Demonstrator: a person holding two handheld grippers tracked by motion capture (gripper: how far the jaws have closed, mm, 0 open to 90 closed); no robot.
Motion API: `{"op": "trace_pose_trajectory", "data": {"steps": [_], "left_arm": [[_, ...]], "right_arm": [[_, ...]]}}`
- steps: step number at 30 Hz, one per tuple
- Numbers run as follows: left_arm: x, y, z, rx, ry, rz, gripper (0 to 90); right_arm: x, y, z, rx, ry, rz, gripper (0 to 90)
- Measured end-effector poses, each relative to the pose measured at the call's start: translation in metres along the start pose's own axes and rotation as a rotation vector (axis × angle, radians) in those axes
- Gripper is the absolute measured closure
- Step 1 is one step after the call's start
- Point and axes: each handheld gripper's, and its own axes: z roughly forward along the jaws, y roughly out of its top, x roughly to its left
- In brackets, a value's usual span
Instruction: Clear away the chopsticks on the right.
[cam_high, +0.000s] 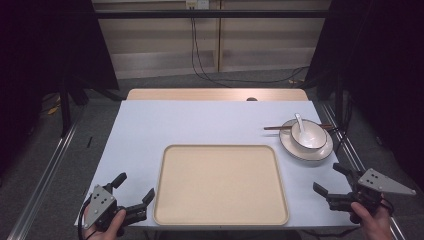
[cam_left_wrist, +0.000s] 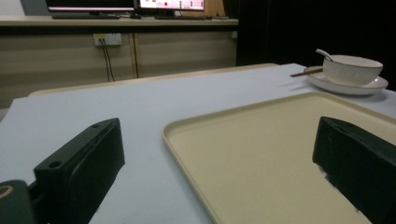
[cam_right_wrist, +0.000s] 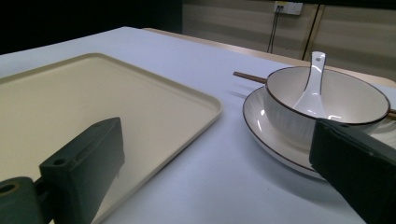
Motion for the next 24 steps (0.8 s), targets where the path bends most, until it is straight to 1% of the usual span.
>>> {"op": "trace_pose_trajectory", "data": {"steps": [1, 2, 3, 7, 8, 9, 11, 12, 13, 16, 17, 18, 19, 20, 21, 22, 23, 24], "left_arm": [[0.001, -0.001, 0.001, 0.014, -0.007, -0.007, 2.1], [0.001, -0.001, 0.001, 0.014, -0.007, -0.007, 2.3], [0.002, -0.002, 0.001, 0.013, -0.005, -0.021, 2.6], [0.001, -0.001, 0.003, 0.015, -0.027, -0.016, 2.6], [0.001, -0.001, 0.003, 0.015, -0.027, -0.016, 2.7], [0.001, 0.000, 0.004, 0.009, -0.026, -0.004, 2.8], [0.001, 0.000, 0.003, 0.000, -0.022, -0.001, 2.9], [0.002, 0.000, 0.003, 0.009, -0.020, 0.003, 2.9], [0.002, -0.001, 0.003, 0.009, -0.016, -0.008, 2.9], [0.003, -0.001, 0.004, 0.012, -0.014, -0.009, 2.9], [0.004, -0.001, 0.004, 0.013, -0.022, -0.008, 2.5], [0.004, -0.001, 0.004, 0.013, -0.022, -0.008, 2.3], [0.003, -0.001, 0.004, 0.015, -0.031, -0.012, 2.3], [0.003, -0.001, 0.005, 0.014, -0.029, -0.012, 1.4], [0.003, -0.001, 0.005, 0.008, -0.044, -0.014, 1.2], [0.003, -0.001, 0.006, 0.011, -0.040, -0.005, 1.2], [0.003, -0.001, 0.006, 0.011, -0.040, -0.005, 1.2], [0.002, -0.001, 0.006, 0.017, -0.035, -0.005, 1.2]], "right_arm": [[0.000, 0.000, 0.000, -0.001, 0.003, 0.006, 2.4], [0.000, 0.000, 0.000, -0.001, 0.003, 0.006, 2.4], [-0.001, 0.000, 0.000, -0.005, 0.010, 0.016, 2.4], [-0.003, 0.000, -0.001, 0.004, 0.012, 0.033, 2.3], [-0.003, 0.000, -0.001, 0.009, 0.010, 0.037, 2.3], [-0.003, 0.000, -0.002, 0.008, 0.012, 0.034, 2.2], [-0.003, 0.000, -0.002, 0.011, 0.016, 0.033, 2.2], [-0.003, 0.000, -0.003, 0.014, 0.015, 0.031, 2.2], [-0.003, 0.000, -0.003, 0.017, 0.018, 0.028, 2.2], [-0.005, 0.000, -0.002, 0.025, 0.016, 0.028, 2.5], [-0.009, 0.001, -0.002, 0.037, 0.037, 0.042, 2.8], [-0.009, 0.001, -0.002, 0.037, 0.037, 0.042, 2.8], [-0.012, 0.001, -0.002, 0.040, 0.040, 0.052, 2.7], [-0.018, 0.002, -0.004, 0.040, 0.039, 0.048, 5.0], [-0.022, 0.003, -0.005, 0.041, 0.043, 0.040, 5.9], [-0.026, 0.003, -0.007, 0.042, 0.033, 0.033, 5.5], [-0.026, 0.003, -0.007, 0.042, 0.033, 0.033, 5.5], [-0.034, 0.005, -0.010, 0.055, 0.018, 0.016, 5.3]]}}
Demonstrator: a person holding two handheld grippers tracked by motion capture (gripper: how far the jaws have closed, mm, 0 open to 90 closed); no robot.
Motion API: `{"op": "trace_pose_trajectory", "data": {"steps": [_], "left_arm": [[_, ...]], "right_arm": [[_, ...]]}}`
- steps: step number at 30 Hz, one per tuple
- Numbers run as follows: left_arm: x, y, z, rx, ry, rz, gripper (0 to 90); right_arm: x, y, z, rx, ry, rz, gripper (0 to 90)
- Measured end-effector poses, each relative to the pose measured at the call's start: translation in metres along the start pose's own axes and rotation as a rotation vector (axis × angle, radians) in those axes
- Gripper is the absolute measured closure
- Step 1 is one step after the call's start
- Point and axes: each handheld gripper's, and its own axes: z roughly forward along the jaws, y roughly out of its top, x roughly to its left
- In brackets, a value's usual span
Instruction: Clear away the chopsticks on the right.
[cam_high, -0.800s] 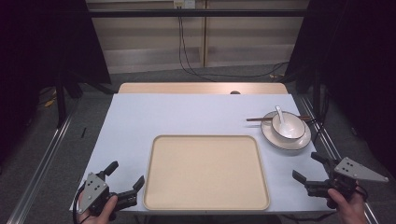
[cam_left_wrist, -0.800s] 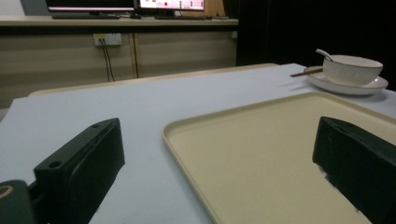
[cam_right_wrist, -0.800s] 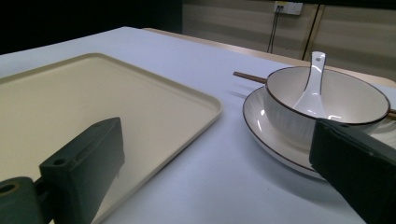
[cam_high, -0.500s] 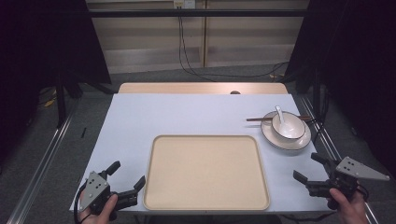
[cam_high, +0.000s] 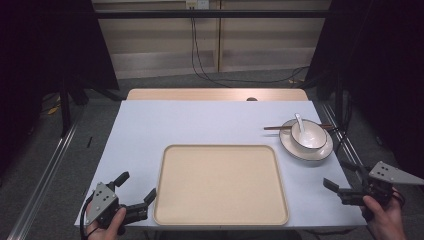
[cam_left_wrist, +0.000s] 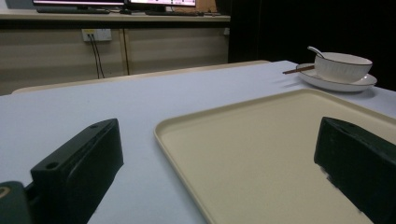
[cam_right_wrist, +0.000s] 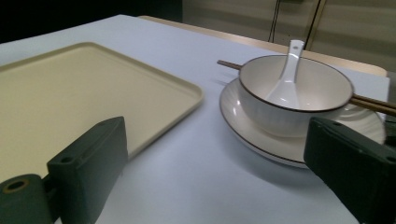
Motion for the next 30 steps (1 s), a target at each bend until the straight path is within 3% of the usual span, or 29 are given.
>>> {"op": "trace_pose_trajectory", "data": {"steps": [2, 3, 6, 8, 9, 12, 14, 18, 19, 22, 23, 26, 29, 30], "left_arm": [[0.000, 0.000, 0.000, -0.001, -0.001, 0.000, 1.2], [0.001, 0.000, 0.000, 0.004, -0.001, 0.000, 1.2], [0.002, 0.000, 0.000, 0.002, -0.005, -0.008, 1.2], [0.003, -0.001, 0.001, 0.000, -0.016, -0.033, 1.3], [0.003, -0.001, 0.001, 0.003, -0.012, -0.026, 1.2], [0.002, -0.001, 0.002, 0.004, -0.018, -0.027, 1.3], [0.004, -0.001, 0.002, 0.012, -0.012, -0.006, 1.4], [0.005, 0.000, 0.002, 0.005, -0.017, -0.003, 1.5], [0.005, -0.001, 0.002, 0.016, -0.011, 0.006, 1.5], [0.005, -0.001, 0.003, 0.019, 0.002, 0.001, 1.6], [0.006, -0.001, 0.003, 0.023, 0.008, 0.006, 1.6], [0.007, -0.002, 0.003, 0.025, 0.005, 0.003, 1.6], [0.007, -0.002, 0.005, 0.033, 0.010, 0.001, 1.6], [0.007, -0.002, 0.005, 0.033, 0.010, 0.001, 1.6]], "right_arm": [[-0.005, 0.000, -0.002, 0.002, 0.005, -0.008, 5.4], [-0.016, 0.001, -0.006, 0.000, 0.041, 0.006, 5.5], [-0.026, 0.005, -0.009, 0.013, 0.051, 0.015, 5.5], [-0.036, 0.011, -0.011, 0.038, 0.064, 0.009, 9.1], [-0.044, 0.017, -0.011, 0.077, 0.073, -0.052, 17.0], [-0.054, 0.023, -0.009, 0.116, 0.047, -0.074, 10.1], [-0.070, 0.031, -0.003, 0.168, 0.066, -0.095, 10.4], [-0.087, 0.041, 0.004, 0.204, 0.068, -0.124, 17.0], [-0.098, 0.049, 0.009, 0.217, 0.080, -0.144, 23.7], [-0.108, 0.055, 0.016, 0.237, 0.074, -0.164, 25.7], [-0.119, 0.061, 0.024, 0.253, 0.080, -0.165, 27.0], [-0.129, 0.068, 0.032, 0.268, 0.076, -0.179, 33.4], [-0.148, 0.079, 0.052, 0.329, 0.082, -0.214, 39.3], [-0.148, 0.079, 0.052, 0.329, 0.082, -0.214, 39.3]]}}
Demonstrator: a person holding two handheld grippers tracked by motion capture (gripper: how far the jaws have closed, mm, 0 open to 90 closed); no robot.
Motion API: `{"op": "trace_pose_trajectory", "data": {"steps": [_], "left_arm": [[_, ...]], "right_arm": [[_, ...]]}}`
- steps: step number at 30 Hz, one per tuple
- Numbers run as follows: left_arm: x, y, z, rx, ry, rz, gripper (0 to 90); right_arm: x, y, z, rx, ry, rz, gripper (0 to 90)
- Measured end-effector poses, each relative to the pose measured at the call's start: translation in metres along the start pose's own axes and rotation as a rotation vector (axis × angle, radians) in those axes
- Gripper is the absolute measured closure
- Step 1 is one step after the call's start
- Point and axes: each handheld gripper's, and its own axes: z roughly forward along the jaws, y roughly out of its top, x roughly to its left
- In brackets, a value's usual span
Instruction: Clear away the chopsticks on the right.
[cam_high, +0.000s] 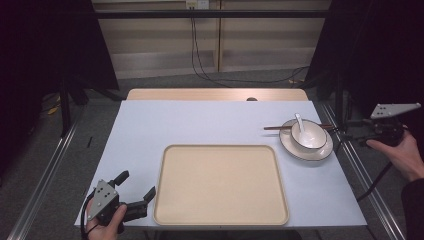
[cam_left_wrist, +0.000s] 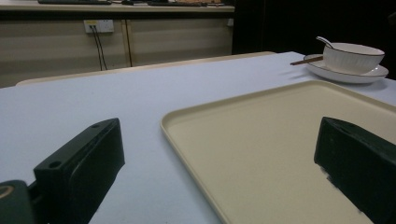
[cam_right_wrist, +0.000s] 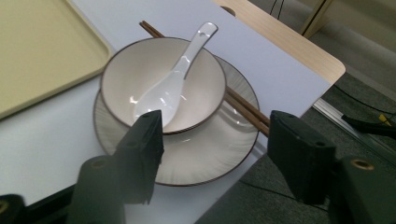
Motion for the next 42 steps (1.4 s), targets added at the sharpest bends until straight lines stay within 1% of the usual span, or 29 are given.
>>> {"op": "trace_pose_trajectory", "data": {"steps": [1, 2, 3, 4, 5, 7, 8, 9, 10, 11, 14, 16, 18, 19, 20, 21, 22, 23, 25, 28, 29, 31, 34, 35, 36, 38, 39, 41, 42], "left_arm": [[0.000, 0.000, 0.000, 0.003, -0.002, 0.011, 1.6], [0.000, 0.000, 0.000, 0.003, 0.001, 0.008, 1.6], [-0.001, 0.000, -0.001, -0.002, -0.003, 0.012, 1.6], [-0.001, 0.000, -0.001, -0.002, -0.003, 0.012, 1.5], [-0.001, 0.000, -0.001, 0.003, -0.011, 0.014, 1.4], [0.000, 0.000, -0.001, 0.005, -0.004, 0.021, 1.5], [0.000, 0.000, 0.000, 0.004, -0.010, 0.009, 1.5], [0.001, -0.001, 0.000, 0.008, -0.007, 0.012, 1.5], [0.001, -0.001, 0.000, 0.008, -0.007, 0.012, 1.5], [0.001, -0.001, 0.000, 0.002, -0.008, 0.011, 1.5], [0.002, -0.001, -0.001, 0.005, -0.004, 0.012, 1.5], [0.001, -0.001, -0.001, 0.007, -0.004, 0.019, 1.5], [0.001, -0.001, -0.001, 0.010, -0.001, 0.022, 1.4], [0.001, -0.001, 0.000, 0.014, -0.003, 0.026, 1.5], [0.001, -0.001, 0.000, 0.014, -0.003, 0.026, 1.5], [0.001, -0.001, 0.001, 0.012, 0.007, 0.028, 1.5], [0.001, -0.001, 0.001, 0.014, 0.004, 0.019, 1.5], [0.002, -0.001, 0.000, 0.014, 0.002, 0.025, 1.5], [0.002, -0.001, 0.000, 0.013, 0.006, 0.022, 1.5], [0.003, -0.001, 0.000, 0.011, 0.009, 0.020, 1.6], [0.002, -0.001, -0.001, 0.012, 0.005, 0.021, 1.5], [0.002, -0.001, -0.001, 0.011, 0.006, 0.021, 1.5], [0.002, -0.001, -0.001, 0.011, 0.006, 0.023, 1.5], [0.002, -0.001, -0.001, 0.011, 0.005, 0.023, 1.5], [0.002, -0.001, 0.000, 0.012, 0.006, 0.020, 1.5], [0.002, -0.001, 0.000, 0.014, 0.006, 0.020, 1.5], [0.003, -0.001, 0.000, 0.017, 0.007, 0.024, 1.5], [0.003, -0.001, 0.000, 0.016, 0.006, 0.024, 1.5], [0.003, -0.001, 0.000, 0.015, 0.008, 0.025, 1.5]], "right_arm": [[-0.014, 0.004, 0.009, 0.028, 0.006, 0.001, 42.1], [-0.021, 0.006, 0.014, 0.044, 0.006, 0.010, 44.2], [-0.028, 0.009, 0.020, 0.071, 0.029, 0.013, 46.5], [-0.028, 0.009, 0.020, 0.071, 0.029, 0.013, 46.5], [-0.040, 0.014, 0.033, 0.122, 0.060, 0.009, 49.8], [-0.042, 0.017, 0.037, 0.136, 0.061, 0.008, 50.7], [-0.045, 0.019, 0.044, 0.149, 0.077, 0.008, 52.2], [-0.049, 0.023, 0.058, 0.199, 0.075, 0.001, 52.3], [-0.049, 0.023, 0.058, 0.199, 0.075, 0.001, 52.3], [-0.052, 0.025, 0.067, 0.225, 0.084, 0.007, 55.1], [-0.055, 0.028, 0.076, 0.230, 0.073, 0.011, 58.3], [-0.052, 0.032, 0.090, 0.268, 0.076, -0.016, 63.4], [-0.052, 0.033, 0.094, 0.269, 0.074, -0.022, 65.0], [-0.049, 0.034, 0.101, 0.271, 0.057, -0.002, 67.4], [-0.049, 0.034, 0.101, 0.271, 0.057, -0.002, 67.4], [-0.050, 0.033, 0.106, 0.251, 0.062, -0.020, 69.6], [-0.048, 0.031, 0.110, 0.275, 0.065, -0.008, 69.5], [-0.047, 0.029, 0.117, 0.308, 0.064, -0.004, 70.6], [-0.047, 0.028, 0.119, 0.309, 0.074, -0.005, 71.3], [-0.048, 0.027, 0.119, 0.294, 0.077, 0.020, 71.8], [-0.048, 0.027, 0.120, 0.291, 0.087, 0.000, 72.5], [-0.047, 0.028, 0.121, 0.292, 0.080, -0.015, 73.4], [-0.046, 0.029, 0.121, 0.290, 0.092, -0.006, 74.4], [-0.047, 0.030, 0.120, 0.253, 0.080, -0.001, 75.9], [-0.048, 0.029, 0.119, 0.242, 0.079, 0.003, 76.0], [-0.048, 0.029, 0.120, 0.242, 0.080, 0.006, 76.0], [-0.047, 0.028, 0.123, 0.280, 0.080, -0.012, 77.3], [-0.047, 0.028, 0.125, 0.259, 0.082, -0.024, 77.2], [-0.046, 0.028, 0.124, 0.275, 0.084, -0.016, 77.2]]}}
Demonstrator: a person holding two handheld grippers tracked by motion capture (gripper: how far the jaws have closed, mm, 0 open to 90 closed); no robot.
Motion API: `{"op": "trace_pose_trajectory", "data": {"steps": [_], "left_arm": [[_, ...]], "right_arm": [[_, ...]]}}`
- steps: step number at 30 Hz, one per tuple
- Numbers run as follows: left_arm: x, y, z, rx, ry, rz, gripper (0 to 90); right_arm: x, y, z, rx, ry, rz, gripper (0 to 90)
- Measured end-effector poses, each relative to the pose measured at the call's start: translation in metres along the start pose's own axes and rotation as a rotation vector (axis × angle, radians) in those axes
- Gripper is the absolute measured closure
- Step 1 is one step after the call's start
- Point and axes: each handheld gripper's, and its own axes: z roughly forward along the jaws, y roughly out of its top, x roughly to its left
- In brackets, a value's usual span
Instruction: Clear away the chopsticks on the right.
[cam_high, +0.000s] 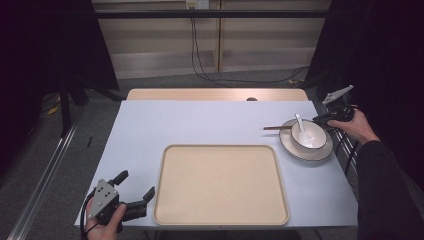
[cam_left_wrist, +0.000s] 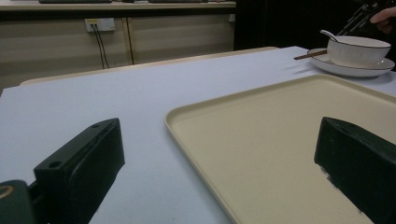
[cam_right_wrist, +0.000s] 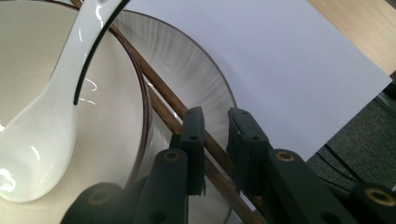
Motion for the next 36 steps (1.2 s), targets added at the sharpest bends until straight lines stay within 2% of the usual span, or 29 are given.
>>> {"op": "trace_pose_trajectory", "data": {"steps": [6, 10, 12, 14, 17, 18, 19, 21, 33, 34, 36], "left_arm": [[0.000, 0.000, 0.000, -0.002, -0.002, -0.005, 1.5], [0.001, 0.000, 0.001, -0.004, -0.012, -0.012, 1.5], [0.001, -0.001, 0.001, -0.003, -0.007, -0.014, 1.5], [0.002, -0.001, 0.001, -0.001, -0.002, -0.013, 1.5], [0.002, -0.001, 0.001, -0.001, -0.003, -0.013, 1.5], [0.002, -0.001, 0.001, -0.001, -0.004, -0.012, 1.5], [0.002, -0.001, 0.001, -0.003, -0.004, -0.013, 1.5], [0.002, -0.001, 0.001, -0.002, -0.004, -0.013, 1.5], [0.002, -0.001, 0.001, 0.003, 0.001, -0.009, 1.5], [0.002, -0.001, 0.001, 0.001, 0.000, -0.011, 1.5], [0.002, -0.001, 0.001, 0.000, 0.002, -0.009, 1.5]], "right_arm": [[0.002, 0.004, 0.002, 0.010, 0.000, -0.020, 77.4], [0.003, 0.006, 0.006, -0.001, -0.003, -0.051, 78.1], [0.005, 0.006, 0.007, 0.000, -0.005, -0.046, 78.3], [0.005, 0.007, 0.009, -0.016, -0.007, -0.088, 78.5], [0.007, 0.007, 0.011, -0.017, -0.012, -0.111, 79.0], [0.007, 0.007, 0.011, -0.017, -0.012, -0.111, 79.0], [0.008, 0.006, 0.010, -0.018, -0.032, -0.112, 79.4], [0.008, 0.006, 0.010, -0.028, -0.017, -0.117, 79.6], [0.003, 0.003, 0.011, -0.020, -0.028, -0.108, 77.8], [0.003, 0.002, 0.011, -0.017, -0.021, -0.087, 77.4], [0.005, 0.001, 0.012, -0.021, -0.032, -0.082, 77.5]]}}
